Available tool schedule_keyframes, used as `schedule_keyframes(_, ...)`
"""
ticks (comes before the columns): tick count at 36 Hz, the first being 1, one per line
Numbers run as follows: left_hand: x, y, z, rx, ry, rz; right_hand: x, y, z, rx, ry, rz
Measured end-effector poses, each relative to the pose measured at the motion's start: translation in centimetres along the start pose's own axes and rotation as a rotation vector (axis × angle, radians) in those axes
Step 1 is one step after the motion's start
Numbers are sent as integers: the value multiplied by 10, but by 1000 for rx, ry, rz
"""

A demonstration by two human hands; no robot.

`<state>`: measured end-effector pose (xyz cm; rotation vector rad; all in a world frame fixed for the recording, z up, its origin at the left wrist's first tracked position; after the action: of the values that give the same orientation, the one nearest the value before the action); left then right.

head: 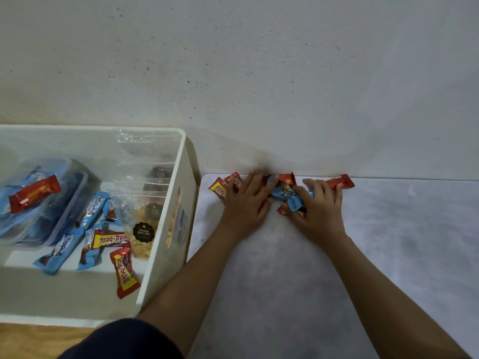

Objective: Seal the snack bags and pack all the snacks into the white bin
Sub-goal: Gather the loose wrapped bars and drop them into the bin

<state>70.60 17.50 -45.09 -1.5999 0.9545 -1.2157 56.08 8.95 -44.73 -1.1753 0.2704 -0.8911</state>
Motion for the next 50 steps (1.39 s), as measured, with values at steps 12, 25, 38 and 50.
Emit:
schedule_keyframes(12,7,0,-1,59,-47,-24,-3,-7,-4,39,19,-55)
schedule_keyframes(25,5,0,-1,46,-75,32,-6,-4,-2,103,80,66)
schedule_keyframes(38,5,1,-1,-16,-50,71,-5,-5,6,37,11,123)
schedule_keyframes(50,-6,-15,-1,-210,-77,-56,-16,-4,10,116,16,155)
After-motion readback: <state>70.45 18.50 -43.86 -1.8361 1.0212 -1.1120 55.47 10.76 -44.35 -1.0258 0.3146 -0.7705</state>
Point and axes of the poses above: each hand's wrist, its own x-axis towards the middle knuckle, its own y-axis out of the palm, z = x × y, the point moved 5 cm from there along x, towards the middle knuckle, and after that the axes turned 8 degrees about x, right-handed, at the moved point
